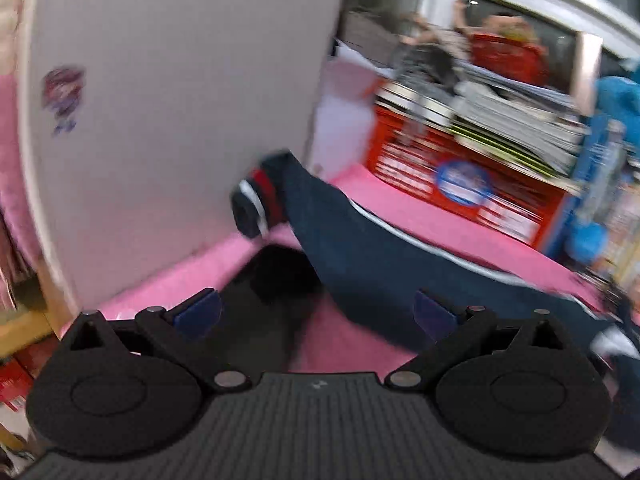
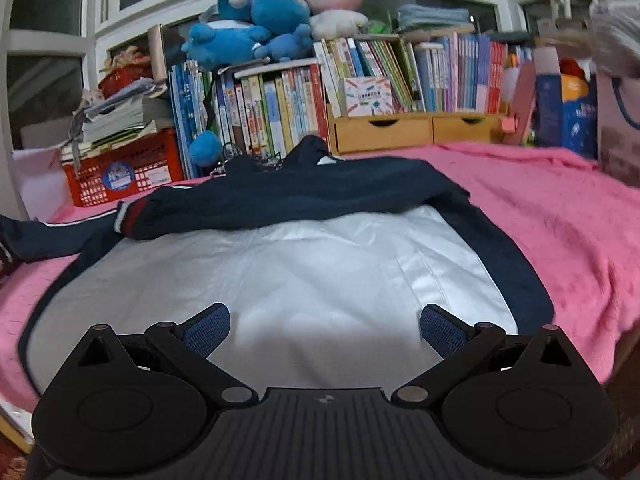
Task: Fold clothes
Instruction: 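Grasp the cuff of the other navy sleeve with the left gripper, then fold the held sleeve across the jacket body with the left gripper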
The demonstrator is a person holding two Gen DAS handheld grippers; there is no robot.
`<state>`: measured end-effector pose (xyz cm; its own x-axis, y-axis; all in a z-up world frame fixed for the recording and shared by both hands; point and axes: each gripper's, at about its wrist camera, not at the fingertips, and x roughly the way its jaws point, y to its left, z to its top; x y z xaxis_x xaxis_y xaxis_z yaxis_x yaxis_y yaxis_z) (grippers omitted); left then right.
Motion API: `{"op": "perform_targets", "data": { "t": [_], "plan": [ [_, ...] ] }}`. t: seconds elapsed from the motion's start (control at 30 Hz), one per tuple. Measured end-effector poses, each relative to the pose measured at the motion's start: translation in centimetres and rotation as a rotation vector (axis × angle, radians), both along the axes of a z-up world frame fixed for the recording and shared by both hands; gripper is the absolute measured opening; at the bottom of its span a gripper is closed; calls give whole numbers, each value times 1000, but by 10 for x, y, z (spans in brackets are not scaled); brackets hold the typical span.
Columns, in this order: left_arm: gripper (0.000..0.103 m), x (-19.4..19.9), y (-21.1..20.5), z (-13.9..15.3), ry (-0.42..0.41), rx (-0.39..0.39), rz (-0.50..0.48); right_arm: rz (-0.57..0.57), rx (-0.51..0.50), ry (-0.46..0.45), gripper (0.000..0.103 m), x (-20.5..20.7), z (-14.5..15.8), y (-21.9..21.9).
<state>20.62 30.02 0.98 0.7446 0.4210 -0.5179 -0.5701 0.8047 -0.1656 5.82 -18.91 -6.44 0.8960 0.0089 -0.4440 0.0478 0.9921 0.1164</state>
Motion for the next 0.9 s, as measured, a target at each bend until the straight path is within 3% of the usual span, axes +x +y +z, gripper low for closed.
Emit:
{"op": "perform_targets", "data": {
  "t": [0.2,0.37,0.43,0.47,0.5,0.53,0.6,0.67,0.73,0.83,0.9],
  "plan": [
    [103,68,26,-2,-32,106,138,11,-103,-17,103,27,-7,15],
    [102,108,57,-16,19,-118,179,9,-84,-24,103,37,-9,12],
    [85,115,61,-23,6,-149,220,14,-75,-25,103,39,-12,8],
    [65,120,61,-24,16,-139,229,16,-73,-27,103,40,-13,7],
    [40,125,60,-24,24,-133,207,17,-70,-29,103,41,-14,5],
    [32,130,58,-25,31,-127,184,21,-66,-32,103,41,-14,3],
    [2,133,47,-15,12,-122,144,29,-57,-38,103,41,-14,-2],
    [3,135,26,-1,-26,-88,78,33,-44,-44,103,41,-15,-6],
    [3,131,-14,21,-71,10,-30,35,-28,-50,103,41,-16,-10],
    [3,119,-101,56,-159,157,-286,35,-13,-58,103,38,-16,-12],
    [8,109,-160,68,-185,215,-457,36,-4,-64,103,36,-16,-14]
  ]
}}
